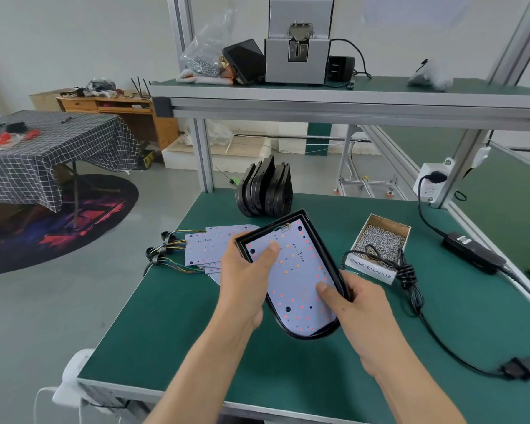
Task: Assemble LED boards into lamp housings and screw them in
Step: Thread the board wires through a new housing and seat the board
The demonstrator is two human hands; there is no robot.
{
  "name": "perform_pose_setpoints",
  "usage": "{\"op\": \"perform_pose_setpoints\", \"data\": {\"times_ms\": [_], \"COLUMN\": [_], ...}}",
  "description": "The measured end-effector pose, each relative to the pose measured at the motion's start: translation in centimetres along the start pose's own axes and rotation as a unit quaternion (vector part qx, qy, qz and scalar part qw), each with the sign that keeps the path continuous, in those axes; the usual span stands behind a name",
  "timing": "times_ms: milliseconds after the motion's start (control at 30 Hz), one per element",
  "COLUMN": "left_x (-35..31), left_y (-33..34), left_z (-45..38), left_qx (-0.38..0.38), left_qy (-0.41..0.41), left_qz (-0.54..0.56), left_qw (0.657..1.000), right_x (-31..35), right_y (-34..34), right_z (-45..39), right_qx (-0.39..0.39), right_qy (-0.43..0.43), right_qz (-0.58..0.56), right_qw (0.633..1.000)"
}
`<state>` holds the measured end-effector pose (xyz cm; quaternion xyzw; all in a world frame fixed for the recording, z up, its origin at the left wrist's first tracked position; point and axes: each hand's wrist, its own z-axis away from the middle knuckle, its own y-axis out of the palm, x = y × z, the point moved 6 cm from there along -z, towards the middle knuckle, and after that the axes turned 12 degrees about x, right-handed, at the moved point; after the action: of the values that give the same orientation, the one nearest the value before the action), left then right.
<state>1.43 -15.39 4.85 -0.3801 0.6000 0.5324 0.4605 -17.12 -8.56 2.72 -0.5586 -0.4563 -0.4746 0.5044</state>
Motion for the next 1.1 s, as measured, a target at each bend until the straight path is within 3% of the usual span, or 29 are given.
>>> {"op": "perform_pose_setpoints", "data": {"times_ms": [167, 300, 600, 1100], "left_x": [-0.3, -0.4, -0.8, -1.2], "left_y": [-0.1, -0.3, 1.4, 1.4], "left_z": [0.4, 0.6, 1.7, 2.1], "left_qx": [-0.024, -0.029, 0.019, 0.017], "left_qy": [0.005, 0.015, 0.046, 0.092], "left_qz": [-0.010, -0.033, -0.068, -0.079], "left_qw": [1.000, 0.999, 0.996, 0.992], "right_x": [0.1, 0.8, 5.3, 5.7], "right_y": [0.4, 0.5, -0.1, -0.3], "right_z": [0.3, 0.3, -2.9, -3.5], "right_qx": [-0.020, 0.031, -0.030, -0.056], "right_qy": [-0.018, -0.006, -0.080, -0.057], "right_qz": [0.032, 0.063, 0.147, 0.176], "right_qw": [0.999, 0.998, 0.985, 0.981]}}
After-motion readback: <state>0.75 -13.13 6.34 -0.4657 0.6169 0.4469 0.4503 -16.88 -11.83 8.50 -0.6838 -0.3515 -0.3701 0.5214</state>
